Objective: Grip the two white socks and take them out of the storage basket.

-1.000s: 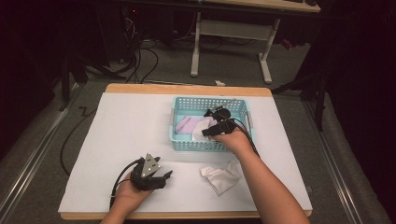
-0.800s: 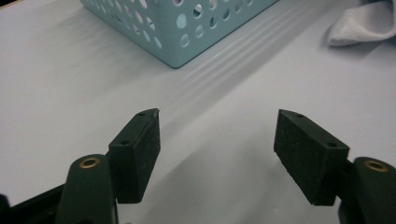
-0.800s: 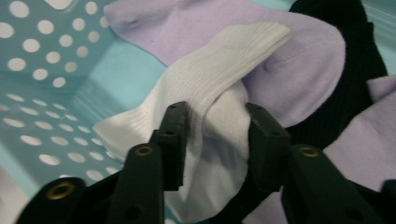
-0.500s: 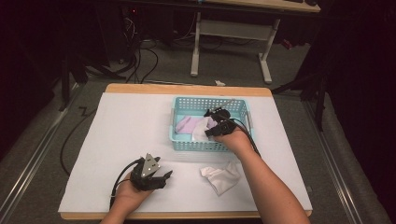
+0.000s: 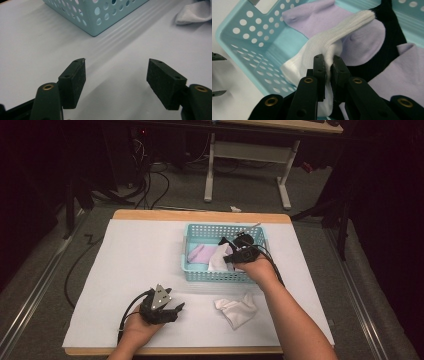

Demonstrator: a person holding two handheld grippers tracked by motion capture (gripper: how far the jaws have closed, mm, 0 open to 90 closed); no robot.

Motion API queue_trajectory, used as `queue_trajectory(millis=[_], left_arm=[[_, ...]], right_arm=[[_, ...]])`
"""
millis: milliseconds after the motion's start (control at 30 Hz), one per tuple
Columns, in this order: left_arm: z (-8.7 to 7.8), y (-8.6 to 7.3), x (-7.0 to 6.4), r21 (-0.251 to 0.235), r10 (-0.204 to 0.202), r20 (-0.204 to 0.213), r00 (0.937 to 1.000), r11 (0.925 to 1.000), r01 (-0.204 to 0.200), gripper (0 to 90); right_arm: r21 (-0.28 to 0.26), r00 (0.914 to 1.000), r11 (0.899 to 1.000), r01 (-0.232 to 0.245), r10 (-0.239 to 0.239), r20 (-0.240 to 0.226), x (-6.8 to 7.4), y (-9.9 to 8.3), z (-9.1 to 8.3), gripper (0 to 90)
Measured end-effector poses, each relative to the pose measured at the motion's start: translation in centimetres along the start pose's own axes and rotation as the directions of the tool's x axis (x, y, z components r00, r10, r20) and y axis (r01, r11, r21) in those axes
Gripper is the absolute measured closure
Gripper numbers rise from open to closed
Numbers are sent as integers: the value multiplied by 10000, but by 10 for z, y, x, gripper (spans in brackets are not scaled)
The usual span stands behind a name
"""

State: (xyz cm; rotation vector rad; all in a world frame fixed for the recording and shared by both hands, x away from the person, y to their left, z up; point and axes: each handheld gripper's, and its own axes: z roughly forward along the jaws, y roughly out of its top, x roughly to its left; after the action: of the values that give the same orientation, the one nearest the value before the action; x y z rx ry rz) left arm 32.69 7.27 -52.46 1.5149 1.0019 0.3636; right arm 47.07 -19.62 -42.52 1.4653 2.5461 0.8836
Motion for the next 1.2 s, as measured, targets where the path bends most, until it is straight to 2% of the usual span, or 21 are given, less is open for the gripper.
queue_trajectory(millis=[233,467,667,933,1200], left_arm=[[0,0,0,-4,15,-15,10000,10000,-15,324],[0,0,0,-3,7,-18,10000,10000,-7,324],[0,0,0,0,14,-21,10000,10000,-14,324],[0,0,0,18,46,-32,10000,10000,-46,325],[1,0,0,-37,21,-53,10000,10000,-21,325]], right_arm=[[-379,10000,9992,-85,86,27,-6,-3,-17,842],[-813,9992,9959,-401,397,-66,-14,-6,-35,843],[-889,9988,9948,-496,498,1,-18,-8,-41,844],[-1316,9972,9885,-744,740,-83,-24,-10,-55,845],[-1555,9977,9856,-668,678,12,-21,-11,-72,846]])
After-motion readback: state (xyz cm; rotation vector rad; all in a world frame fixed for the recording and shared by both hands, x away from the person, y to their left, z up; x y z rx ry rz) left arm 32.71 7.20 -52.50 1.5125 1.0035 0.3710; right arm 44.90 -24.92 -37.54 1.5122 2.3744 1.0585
